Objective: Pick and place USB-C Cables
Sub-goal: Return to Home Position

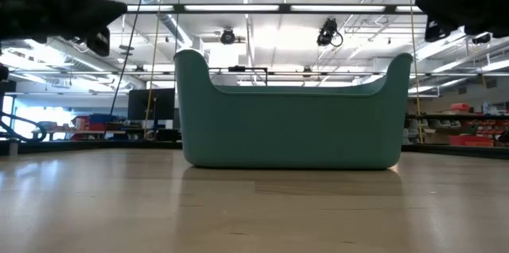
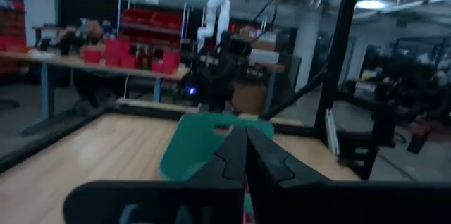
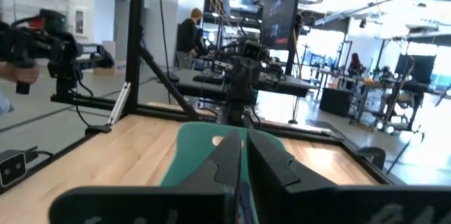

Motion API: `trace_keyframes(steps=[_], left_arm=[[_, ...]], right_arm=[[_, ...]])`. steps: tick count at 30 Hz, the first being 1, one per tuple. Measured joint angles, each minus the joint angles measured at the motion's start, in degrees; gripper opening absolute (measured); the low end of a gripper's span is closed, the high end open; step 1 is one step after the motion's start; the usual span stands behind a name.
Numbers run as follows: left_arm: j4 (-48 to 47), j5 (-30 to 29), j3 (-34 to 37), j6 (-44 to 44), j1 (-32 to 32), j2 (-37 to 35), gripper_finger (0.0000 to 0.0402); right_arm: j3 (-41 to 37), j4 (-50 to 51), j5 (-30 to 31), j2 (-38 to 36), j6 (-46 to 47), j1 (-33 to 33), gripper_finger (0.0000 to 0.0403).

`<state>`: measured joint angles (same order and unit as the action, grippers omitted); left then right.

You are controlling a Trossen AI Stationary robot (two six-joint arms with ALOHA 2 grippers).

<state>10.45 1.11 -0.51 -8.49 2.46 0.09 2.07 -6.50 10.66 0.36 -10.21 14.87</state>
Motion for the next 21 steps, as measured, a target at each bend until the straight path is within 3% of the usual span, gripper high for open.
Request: trace_keyframes(steps=[10,16,21], left_arm=[[-8.96,-2.58,-0.05,-3.22,0.00,0.29,0.0007],[-9.08,-2.76,-0.05,6.44,0.00,0.29,0.0007],[-8.38,-2.90,0.00,7.57,0.00,0.27,0.0007]], right_arm=[[0.00,3.10,0.19,0.07,-0.03,-0.02,0.0031],[0.02,4.56,4.16,0.07,1.72,-0.02,0.0031],[0.02,8.12,4.25,0.07,-0.45,0.00,0.0031]])
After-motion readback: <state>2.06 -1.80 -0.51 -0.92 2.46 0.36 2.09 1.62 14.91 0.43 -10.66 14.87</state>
